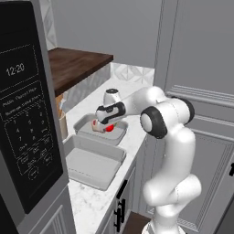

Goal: Place one tomato and one steak in each tupperware on the nearby counter, to pack two identical lunches.

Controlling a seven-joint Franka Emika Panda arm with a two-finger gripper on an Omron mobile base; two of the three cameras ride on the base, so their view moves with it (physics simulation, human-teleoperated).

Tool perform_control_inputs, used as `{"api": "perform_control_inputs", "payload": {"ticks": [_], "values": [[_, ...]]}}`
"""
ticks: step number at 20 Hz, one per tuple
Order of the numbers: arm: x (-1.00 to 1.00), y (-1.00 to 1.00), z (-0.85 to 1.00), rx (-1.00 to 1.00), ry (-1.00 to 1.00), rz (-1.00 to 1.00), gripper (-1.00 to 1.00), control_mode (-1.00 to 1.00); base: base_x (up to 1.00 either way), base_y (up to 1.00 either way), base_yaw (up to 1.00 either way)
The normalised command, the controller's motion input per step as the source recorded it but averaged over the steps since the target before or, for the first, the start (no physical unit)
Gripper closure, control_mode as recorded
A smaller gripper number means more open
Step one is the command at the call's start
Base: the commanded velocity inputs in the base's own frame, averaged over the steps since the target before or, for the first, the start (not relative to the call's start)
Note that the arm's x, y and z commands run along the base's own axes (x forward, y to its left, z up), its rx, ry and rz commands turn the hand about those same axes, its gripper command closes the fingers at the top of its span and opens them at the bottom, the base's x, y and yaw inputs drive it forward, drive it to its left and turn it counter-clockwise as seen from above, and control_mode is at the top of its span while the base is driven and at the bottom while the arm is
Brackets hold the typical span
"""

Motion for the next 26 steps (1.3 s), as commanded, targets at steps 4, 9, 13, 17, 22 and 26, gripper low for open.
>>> {"api": "perform_control_inputs", "payload": {"ticks": [4,9,13,17,22,26], "values": [[0.42,0.08,-0.28,0.0,0.06,0.0,1.0,-1.0,0.0,0.0,0.0],[0.3,0.0,-0.36,0.0,0.04,0.0,1.0,-1.0,0.0,0.0,0.0],[0.02,0.01,-0.19,0.0,0.0,0.0,-1.0,-1.0,0.0,0.0,0.0],[-0.06,0.0,-0.02,0.0,0.0,0.0,-1.0,-1.0,0.0,0.0,0.0],[-0.32,0.0,0.15,0.0,-0.07,0.0,-1.0,-1.0,0.0,0.0,0.0],[-0.67,0.01,0.47,0.0,-0.15,0.0,-1.0,-1.0,0.0,0.0,0.0]]}}
